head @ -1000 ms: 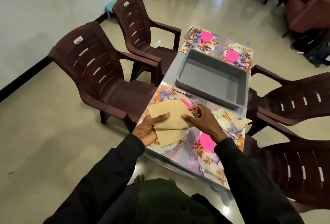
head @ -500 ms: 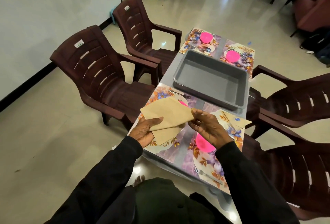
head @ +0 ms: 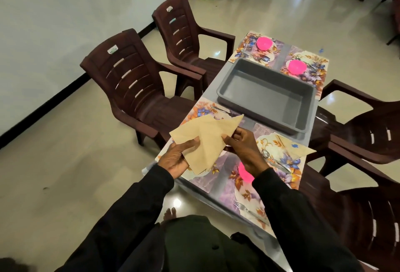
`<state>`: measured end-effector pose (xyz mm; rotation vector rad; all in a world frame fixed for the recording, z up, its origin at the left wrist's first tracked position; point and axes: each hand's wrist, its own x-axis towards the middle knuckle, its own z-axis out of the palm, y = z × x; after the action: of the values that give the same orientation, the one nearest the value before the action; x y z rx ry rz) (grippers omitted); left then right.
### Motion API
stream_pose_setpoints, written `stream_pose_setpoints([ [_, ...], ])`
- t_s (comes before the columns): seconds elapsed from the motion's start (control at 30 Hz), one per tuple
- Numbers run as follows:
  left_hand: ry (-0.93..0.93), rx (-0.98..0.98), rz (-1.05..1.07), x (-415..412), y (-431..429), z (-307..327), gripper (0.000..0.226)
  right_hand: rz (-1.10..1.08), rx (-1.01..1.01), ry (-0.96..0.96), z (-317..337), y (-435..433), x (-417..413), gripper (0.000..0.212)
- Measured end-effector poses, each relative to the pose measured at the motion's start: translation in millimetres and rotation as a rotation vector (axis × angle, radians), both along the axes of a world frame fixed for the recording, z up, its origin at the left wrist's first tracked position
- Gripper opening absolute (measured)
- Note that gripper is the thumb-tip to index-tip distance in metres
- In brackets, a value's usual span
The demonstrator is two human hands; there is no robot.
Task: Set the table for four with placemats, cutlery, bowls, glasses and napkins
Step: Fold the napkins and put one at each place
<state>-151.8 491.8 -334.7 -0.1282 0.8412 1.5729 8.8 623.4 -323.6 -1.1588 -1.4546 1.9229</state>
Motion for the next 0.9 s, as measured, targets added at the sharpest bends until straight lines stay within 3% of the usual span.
stream_pose_setpoints([
  [0.1,0.078,-0.023,-0.006,1.5,-2.4,5.3,0.061,0.161,0.092,-0.070,5.9,8.0,-4.2,0.041],
  [0.23,0.136,-0.040,0.037,-0.4,-5.4,6.0,0.047,0.165,0.025,-0.007,8.5,4.9,-13.2,0.042],
  [0.4,0.103,-0.076,0.073,-15.2,-10.5,-0.8,0.048,0.112,-0.117,0.031,-6.4,-9.8,-23.7,0.035],
  [0.53,0.110,-0.093,0.075,-36.2,-16.6,3.4,0.042,0.019,-0.054,0.028,-7.2,-8.6,-34.1,0.030],
  [0.7,0.117,-0.111,0.106,-83.2,-20.6,4.7,0.055,-0.074,0.036,-0.023,2.5,4.3,-42.5,0.026],
  [0.9,0.128,-0.114,0.113,-142.2,-20.4,7.5,0.040,-0.225,0.052,-0.064,-1.9,2.5,-52.2,0.025],
])
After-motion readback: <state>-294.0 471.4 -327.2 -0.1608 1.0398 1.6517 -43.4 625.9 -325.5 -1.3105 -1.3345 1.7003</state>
